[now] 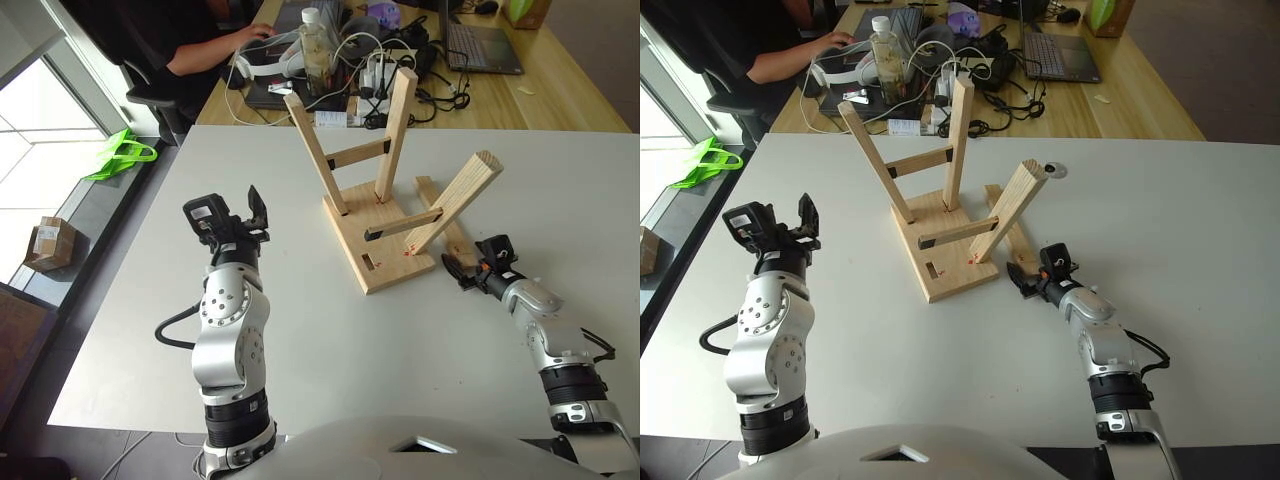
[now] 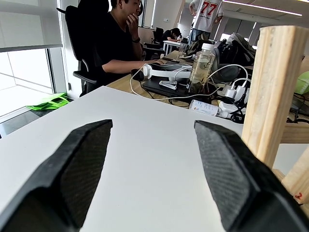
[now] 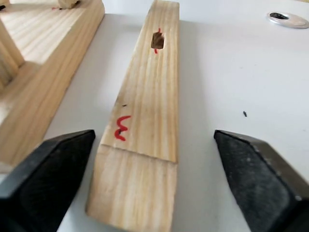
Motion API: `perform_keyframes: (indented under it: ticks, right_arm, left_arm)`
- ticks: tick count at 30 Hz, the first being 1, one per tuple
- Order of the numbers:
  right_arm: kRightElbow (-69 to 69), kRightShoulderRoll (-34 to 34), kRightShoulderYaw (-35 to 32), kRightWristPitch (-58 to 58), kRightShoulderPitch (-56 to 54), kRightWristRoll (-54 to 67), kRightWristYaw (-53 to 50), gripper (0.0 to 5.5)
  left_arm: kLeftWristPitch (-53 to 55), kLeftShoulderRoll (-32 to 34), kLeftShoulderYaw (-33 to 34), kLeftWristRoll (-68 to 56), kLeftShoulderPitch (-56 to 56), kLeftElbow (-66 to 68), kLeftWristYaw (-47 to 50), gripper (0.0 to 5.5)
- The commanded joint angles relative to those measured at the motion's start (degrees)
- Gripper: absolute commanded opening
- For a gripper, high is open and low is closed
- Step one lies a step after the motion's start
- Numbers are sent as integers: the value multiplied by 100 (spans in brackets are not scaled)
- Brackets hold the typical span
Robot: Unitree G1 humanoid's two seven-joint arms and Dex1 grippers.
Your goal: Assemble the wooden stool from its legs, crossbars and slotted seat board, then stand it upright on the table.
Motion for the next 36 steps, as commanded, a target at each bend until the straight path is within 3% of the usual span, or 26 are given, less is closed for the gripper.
perform_keyframes:
  ticks: [1,13,19,26,30,36]
  right_arm:
    - [-42,168,-147,174,-62,137,33,377]
    - [-181,204,-230,218,-194,135,214,203]
    - [-53,149,-398,98,-398,58,144,203]
    - [547,-364,-1864,-185,-2443,685,-350,203]
    - [-133,-346,-2034,42,-3163,1159,-308,203]
    - [-904,-233,-1924,494,-3247,1620,-177,203]
  left_arm:
    - [98,51,-2,41,-90,64,-42,312]
    - [134,126,118,38,-225,87,-100,312]
    - [346,303,530,-187,-589,8,-133,312]
    - [2214,1198,2419,-2915,-2739,-8,-409,312]
    - [2818,1353,2385,-3909,-3764,113,-248,312]
    - [2898,903,2190,-4456,-4040,305,321,312]
